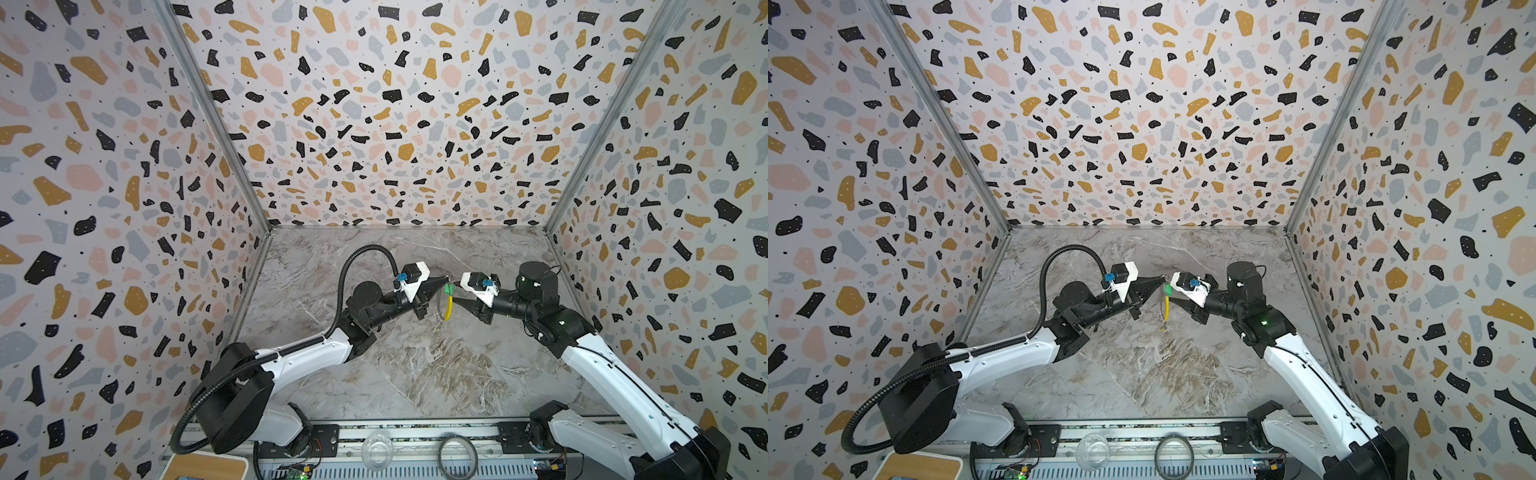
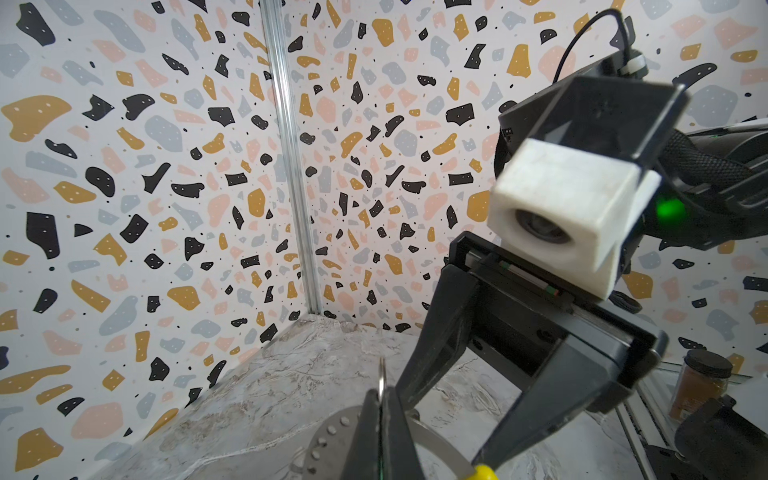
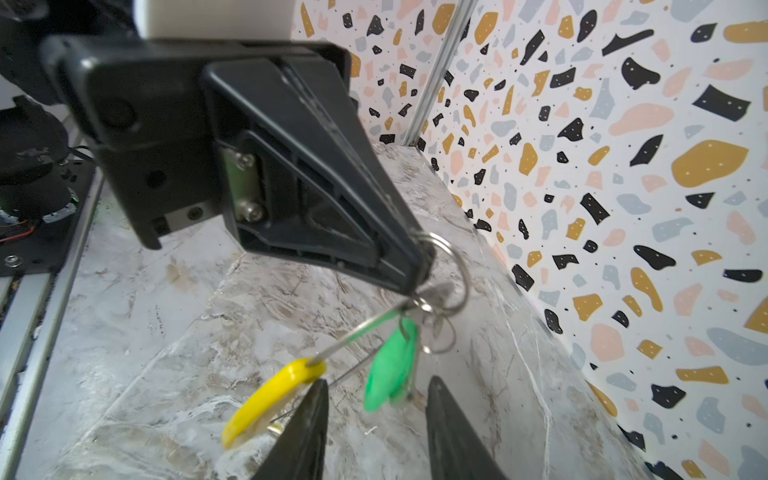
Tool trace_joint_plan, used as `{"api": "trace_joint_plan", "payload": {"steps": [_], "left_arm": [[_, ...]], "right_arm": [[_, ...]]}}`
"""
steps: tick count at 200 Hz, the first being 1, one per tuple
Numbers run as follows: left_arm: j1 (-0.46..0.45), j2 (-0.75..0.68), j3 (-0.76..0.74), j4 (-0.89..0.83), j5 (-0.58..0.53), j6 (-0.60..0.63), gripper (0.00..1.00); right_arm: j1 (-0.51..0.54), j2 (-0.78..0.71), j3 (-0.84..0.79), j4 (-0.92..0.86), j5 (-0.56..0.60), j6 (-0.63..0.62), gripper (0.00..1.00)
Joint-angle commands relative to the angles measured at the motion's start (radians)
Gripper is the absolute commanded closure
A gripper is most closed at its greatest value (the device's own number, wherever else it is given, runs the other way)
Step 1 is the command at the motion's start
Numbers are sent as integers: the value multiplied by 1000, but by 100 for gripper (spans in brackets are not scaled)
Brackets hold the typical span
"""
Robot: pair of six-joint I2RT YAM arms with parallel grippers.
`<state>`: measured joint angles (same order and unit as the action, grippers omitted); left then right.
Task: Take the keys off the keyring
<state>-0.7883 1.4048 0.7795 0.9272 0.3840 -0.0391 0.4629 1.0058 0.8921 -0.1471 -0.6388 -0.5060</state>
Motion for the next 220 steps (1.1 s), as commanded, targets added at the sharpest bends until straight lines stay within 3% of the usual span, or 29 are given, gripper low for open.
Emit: {"api": "trace_joint_plan", "payload": {"steps": [1, 41, 70, 122, 149, 220], "left_arm": [[3, 5, 32, 101, 21, -14, 100], [3, -4, 15, 140, 30, -33, 100], [3, 0, 7, 174, 53, -57, 100], [3, 33, -6, 300, 98, -138, 100], [3, 60, -5, 370, 113, -178, 100], [3, 167, -7, 630, 132, -323, 100]], "right_arm": [[22, 9, 0, 56, 6, 51, 59], [23, 13, -8, 115, 50, 106, 63], [23, 11, -6, 121, 109, 113, 78], [37, -40, -22, 149, 80, 76, 96], [46, -53, -8, 115, 57, 38, 100], [52, 11, 145, -70, 15, -65, 100]]}}
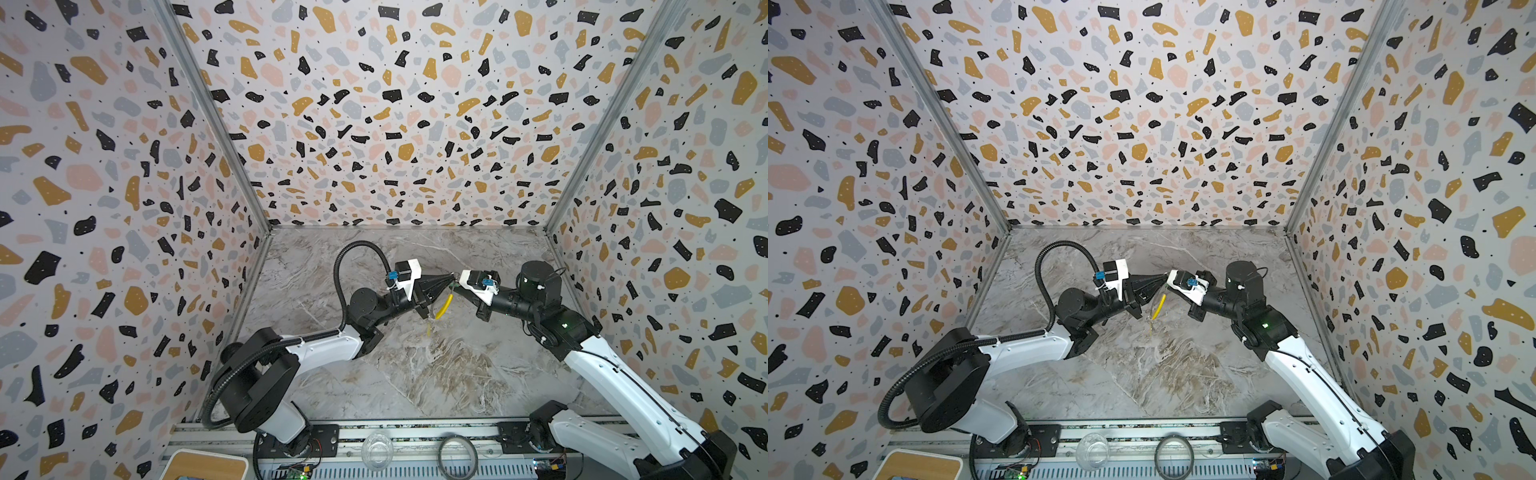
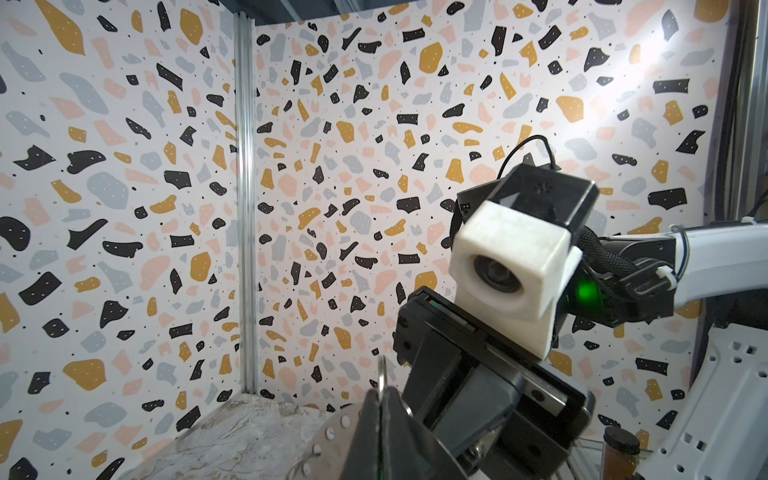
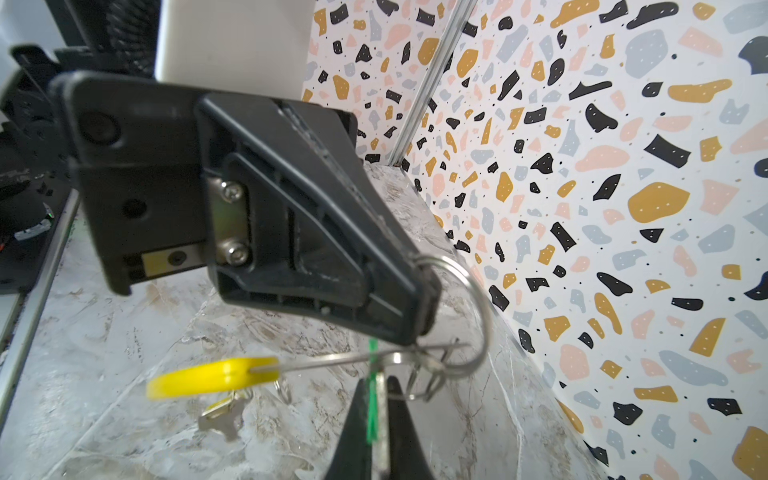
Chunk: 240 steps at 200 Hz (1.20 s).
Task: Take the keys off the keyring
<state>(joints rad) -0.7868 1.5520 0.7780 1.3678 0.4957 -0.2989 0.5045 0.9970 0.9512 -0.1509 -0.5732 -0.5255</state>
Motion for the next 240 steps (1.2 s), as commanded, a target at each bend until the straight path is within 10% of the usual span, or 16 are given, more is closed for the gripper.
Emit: {"api": "trace_joint_plan", "payload": {"steps": [1, 240], "left_arm": [[1, 20, -6, 191, 19, -64, 100], [16, 87, 39, 284, 3, -138, 100]], "right_arm": [[12, 22, 87, -69, -52, -47, 100], [-33, 155, 238, -306, -216, -198, 100]]}}
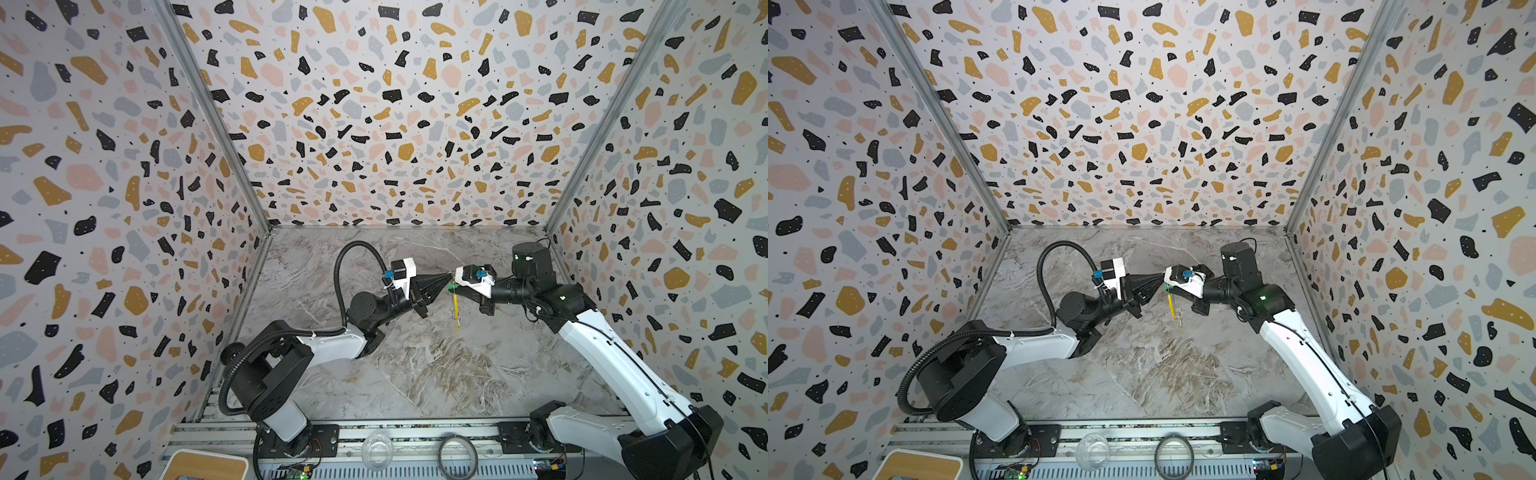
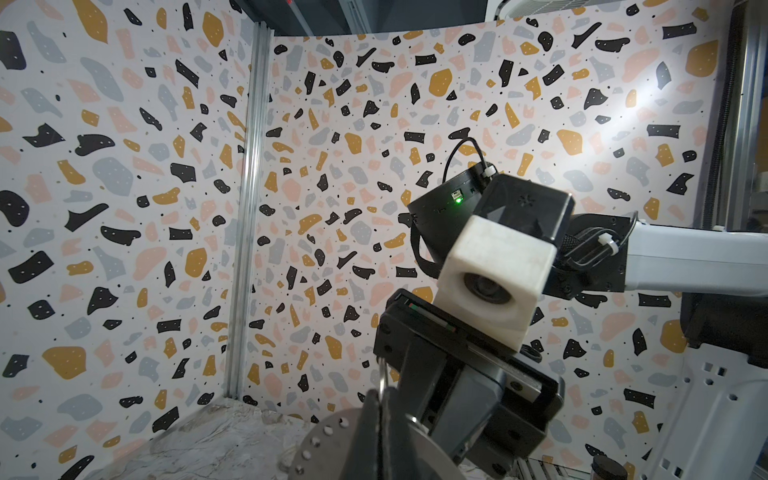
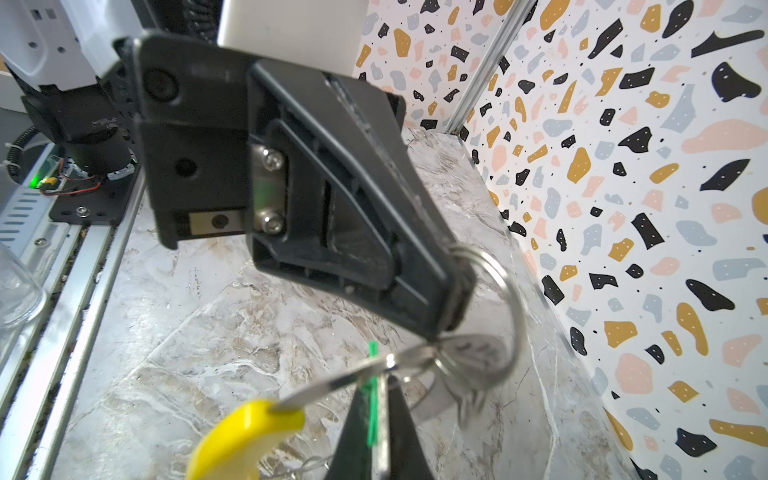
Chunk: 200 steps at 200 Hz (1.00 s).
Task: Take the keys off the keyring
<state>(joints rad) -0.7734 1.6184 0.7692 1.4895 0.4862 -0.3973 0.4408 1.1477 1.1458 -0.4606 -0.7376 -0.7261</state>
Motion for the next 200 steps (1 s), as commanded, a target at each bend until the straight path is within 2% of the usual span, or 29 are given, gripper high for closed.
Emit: {"api": "trace_joint_plan", "payload": {"steps": [1, 95, 169, 200], "left_arm": [[2, 21, 48, 163, 12, -40, 100], [-15, 44, 45, 181, -25, -36, 100], [-15, 42, 41, 165, -41, -16, 100], [-17, 40, 38, 150, -45, -7, 100]], "right_arm": [[31, 5, 44, 3, -50, 2, 100], [97, 135, 103, -16, -86, -21, 100], [106, 146, 108, -34, -109, -7, 100], [114, 146, 108, 9, -170, 17, 100]]}}
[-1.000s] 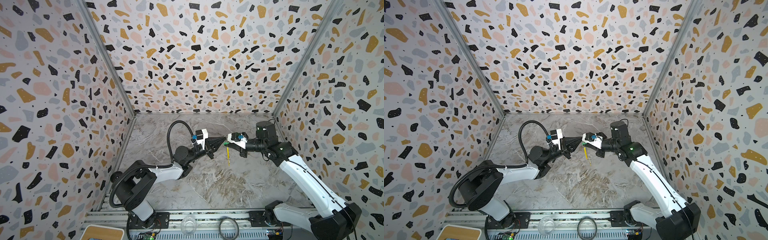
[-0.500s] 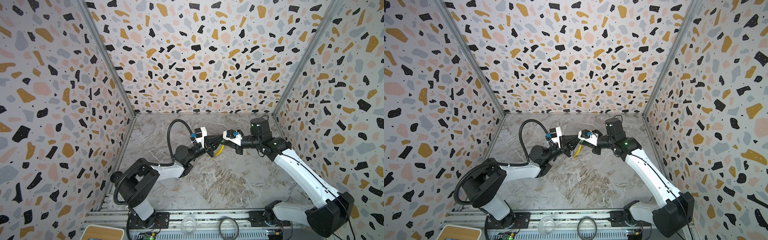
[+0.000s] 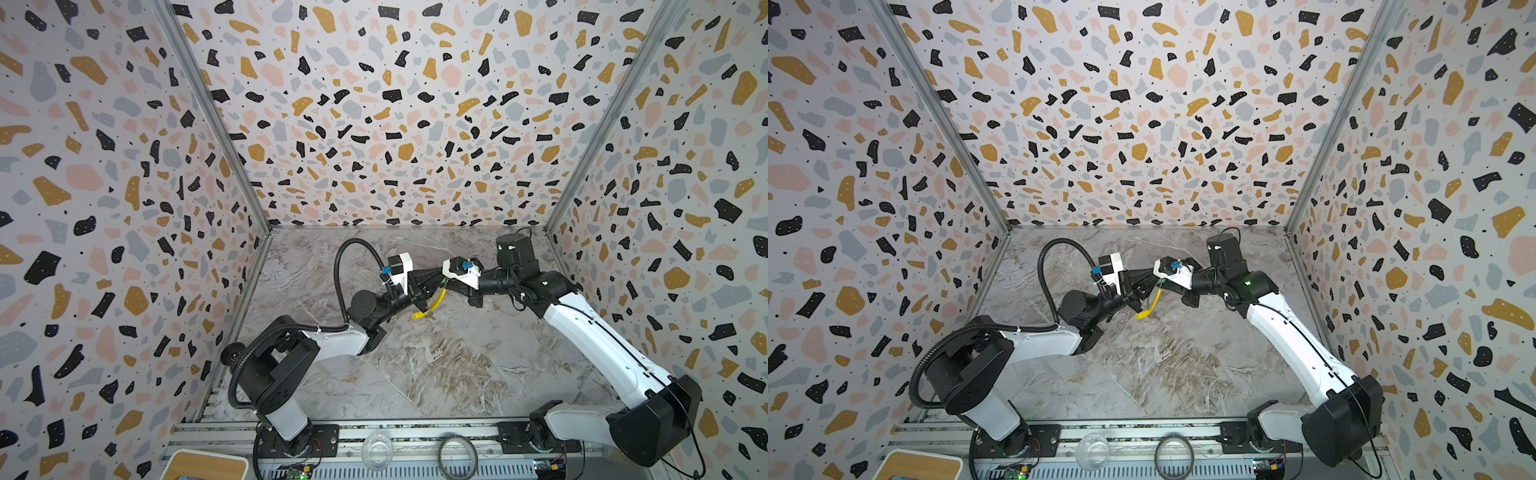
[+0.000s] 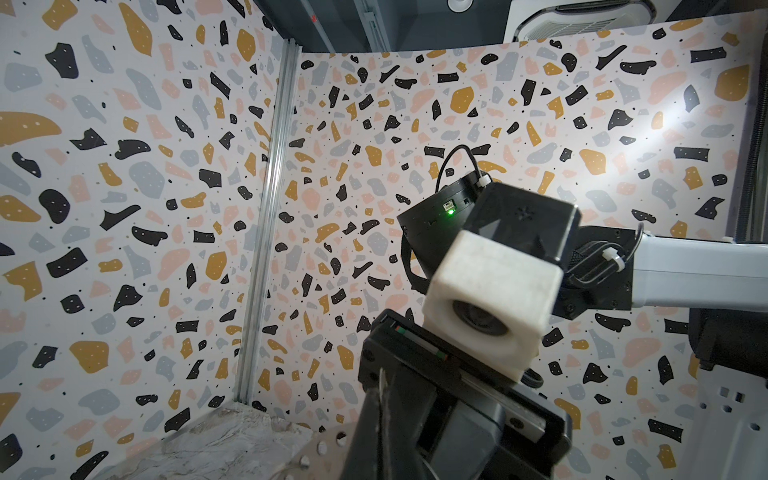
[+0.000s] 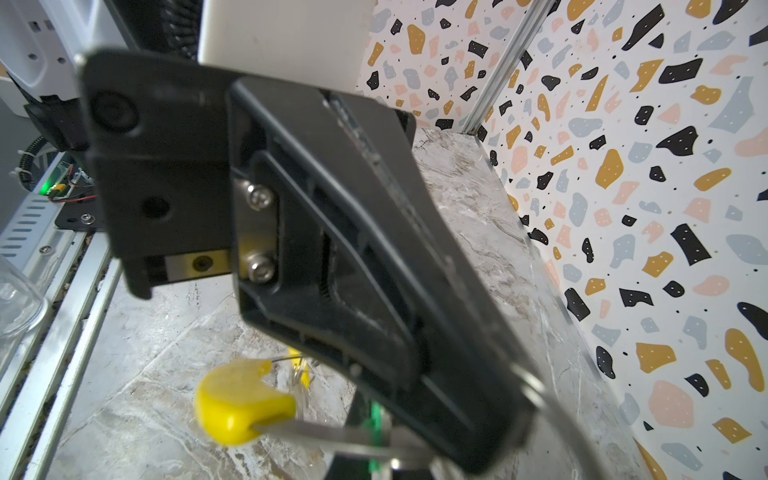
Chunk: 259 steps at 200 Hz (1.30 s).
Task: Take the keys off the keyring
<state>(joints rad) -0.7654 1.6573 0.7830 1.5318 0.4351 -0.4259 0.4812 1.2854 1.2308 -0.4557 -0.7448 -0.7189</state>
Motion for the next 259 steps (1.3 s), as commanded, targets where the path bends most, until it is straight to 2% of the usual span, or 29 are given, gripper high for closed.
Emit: {"api": "trace_joint_plan", "payload": {"steps": [1, 19, 49, 71, 116, 159, 208, 224, 240, 259], "left_arm": [[-24, 2, 24, 109, 5, 21, 100], [-25, 6, 21, 127, 5, 8, 100], [-22, -9, 13, 117, 12, 9, 100], [-16, -22, 12, 92, 29, 16, 100], [-7, -62, 2, 10, 50, 55, 100], [-6, -116, -7, -113, 49, 135, 100], [-5, -127, 14, -169, 61, 148, 100], [-6, -129, 22, -193, 70, 154, 100], [-6, -132, 30, -214, 79, 160, 100], [-6, -136, 34, -240, 87, 170, 100]], "right_arm": [[74, 8, 23, 6, -165, 10, 100], [74, 2, 21, 26, -170, 19, 100], [53, -45, -26, 33, -50, -5, 100], [9, -109, -86, 80, -29, 0, 100], [-110, -239, -189, 159, -35, 52, 100], [-134, -283, -225, 146, -31, 54, 100], [-133, -278, -260, 132, -36, 55, 100], [-134, -276, -273, 129, -32, 52, 93], [-133, -289, -284, 133, -26, 50, 81], [-135, -316, -288, 127, -6, 40, 73]]}}
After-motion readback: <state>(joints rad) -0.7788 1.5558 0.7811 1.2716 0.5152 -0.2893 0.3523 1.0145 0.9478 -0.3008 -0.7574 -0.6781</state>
